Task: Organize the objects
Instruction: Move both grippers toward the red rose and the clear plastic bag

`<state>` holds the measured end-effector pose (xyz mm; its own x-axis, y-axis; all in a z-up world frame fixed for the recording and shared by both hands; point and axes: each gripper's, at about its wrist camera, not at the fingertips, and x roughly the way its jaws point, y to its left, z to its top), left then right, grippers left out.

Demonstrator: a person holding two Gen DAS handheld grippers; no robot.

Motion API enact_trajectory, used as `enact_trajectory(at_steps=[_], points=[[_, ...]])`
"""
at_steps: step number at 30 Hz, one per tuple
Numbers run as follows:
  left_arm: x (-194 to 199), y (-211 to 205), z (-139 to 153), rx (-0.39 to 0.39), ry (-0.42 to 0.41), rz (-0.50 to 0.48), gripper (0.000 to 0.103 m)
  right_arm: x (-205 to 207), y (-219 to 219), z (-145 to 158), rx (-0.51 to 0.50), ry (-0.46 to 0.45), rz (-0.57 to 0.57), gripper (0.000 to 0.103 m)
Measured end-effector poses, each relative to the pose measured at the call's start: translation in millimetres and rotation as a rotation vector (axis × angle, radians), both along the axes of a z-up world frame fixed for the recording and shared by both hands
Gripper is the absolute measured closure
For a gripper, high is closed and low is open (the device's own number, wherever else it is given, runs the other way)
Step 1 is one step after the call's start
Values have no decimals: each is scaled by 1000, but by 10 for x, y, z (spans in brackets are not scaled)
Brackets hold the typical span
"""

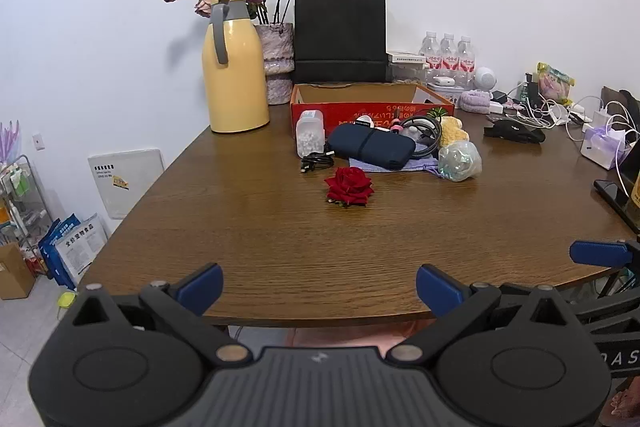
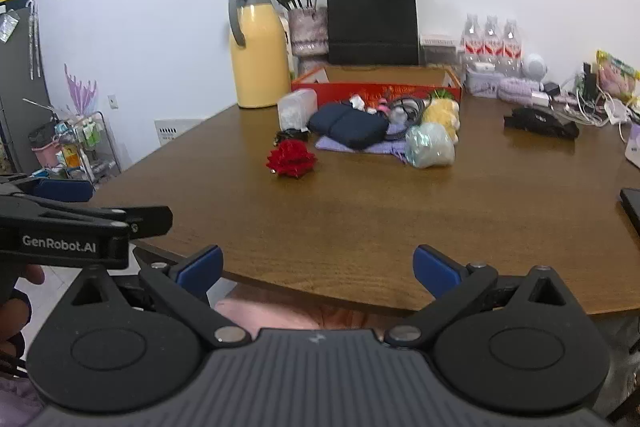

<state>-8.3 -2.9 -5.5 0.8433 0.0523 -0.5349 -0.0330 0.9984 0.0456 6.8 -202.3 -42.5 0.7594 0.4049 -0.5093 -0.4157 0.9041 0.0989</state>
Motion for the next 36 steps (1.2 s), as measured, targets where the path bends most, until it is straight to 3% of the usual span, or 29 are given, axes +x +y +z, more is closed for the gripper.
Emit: enact_trajectory(at_steps=[19,31,36], points=[[39,19,-56,-22,44,10,0,174,-41,-21,-54,111,-110,0],[48,11,-52,-31,46,-2,0,176,-90,-20,-37,126,-108,0],[57,4,-60,-32,56,5,0,133,-63,18,-49,93,-107,0]])
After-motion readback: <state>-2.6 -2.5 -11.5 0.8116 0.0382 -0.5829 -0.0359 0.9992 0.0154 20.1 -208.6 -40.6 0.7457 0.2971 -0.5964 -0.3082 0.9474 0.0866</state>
